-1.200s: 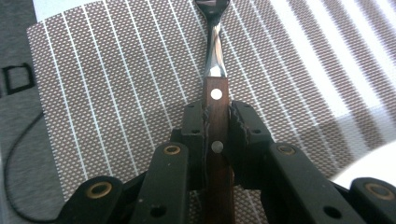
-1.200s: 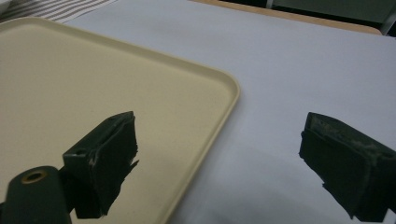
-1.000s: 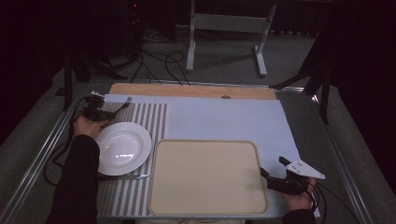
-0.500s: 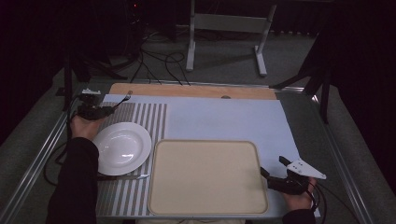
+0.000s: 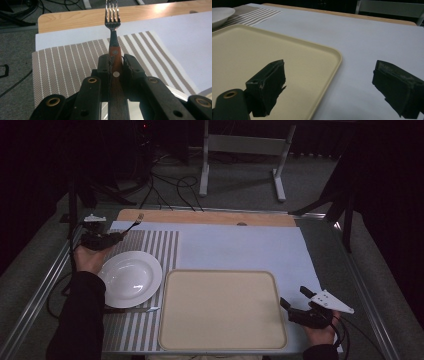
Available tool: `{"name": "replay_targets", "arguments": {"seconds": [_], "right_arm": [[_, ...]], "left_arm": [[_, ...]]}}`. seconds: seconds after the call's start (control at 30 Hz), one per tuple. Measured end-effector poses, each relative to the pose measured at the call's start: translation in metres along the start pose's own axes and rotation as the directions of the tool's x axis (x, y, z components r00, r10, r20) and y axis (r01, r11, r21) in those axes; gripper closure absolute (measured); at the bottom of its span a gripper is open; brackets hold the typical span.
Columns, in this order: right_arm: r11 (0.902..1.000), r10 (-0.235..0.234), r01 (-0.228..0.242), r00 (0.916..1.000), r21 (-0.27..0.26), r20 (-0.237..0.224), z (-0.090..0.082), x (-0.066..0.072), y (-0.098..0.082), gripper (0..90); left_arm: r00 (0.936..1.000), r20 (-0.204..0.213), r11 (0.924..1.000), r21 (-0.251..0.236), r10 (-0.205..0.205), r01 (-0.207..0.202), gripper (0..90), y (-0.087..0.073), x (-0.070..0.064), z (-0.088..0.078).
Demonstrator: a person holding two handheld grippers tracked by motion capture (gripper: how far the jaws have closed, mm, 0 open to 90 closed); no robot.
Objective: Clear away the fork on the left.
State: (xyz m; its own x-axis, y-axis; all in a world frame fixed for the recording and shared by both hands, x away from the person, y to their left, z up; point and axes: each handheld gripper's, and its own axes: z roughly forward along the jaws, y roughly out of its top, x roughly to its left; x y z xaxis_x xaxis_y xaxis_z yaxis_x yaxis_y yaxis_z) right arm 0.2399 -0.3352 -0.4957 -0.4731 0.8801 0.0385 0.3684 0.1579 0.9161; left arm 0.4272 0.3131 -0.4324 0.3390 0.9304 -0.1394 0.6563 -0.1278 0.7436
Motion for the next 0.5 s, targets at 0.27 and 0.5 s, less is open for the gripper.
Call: {"name": "replay_targets", "arguments": {"seconds": [0.27,0.5], "right_arm": [[0.9999,-0.010,0.010,0.9999,0.000,0.007,0.001,0.002,0.000,10.7],[0.9999,-0.016,0.016,0.9998,-0.004,0.013,0.000,0.002,0.000,10.6]], "left_arm": [[0.9999,-0.011,0.9998,-0.018,-0.001,0.001,77.6,-0.001,-0.008,-0.008],[0.9998,-0.015,0.9978,-0.066,-0.013,0.012,77.6,-0.004,-0.015,-0.021]]}}
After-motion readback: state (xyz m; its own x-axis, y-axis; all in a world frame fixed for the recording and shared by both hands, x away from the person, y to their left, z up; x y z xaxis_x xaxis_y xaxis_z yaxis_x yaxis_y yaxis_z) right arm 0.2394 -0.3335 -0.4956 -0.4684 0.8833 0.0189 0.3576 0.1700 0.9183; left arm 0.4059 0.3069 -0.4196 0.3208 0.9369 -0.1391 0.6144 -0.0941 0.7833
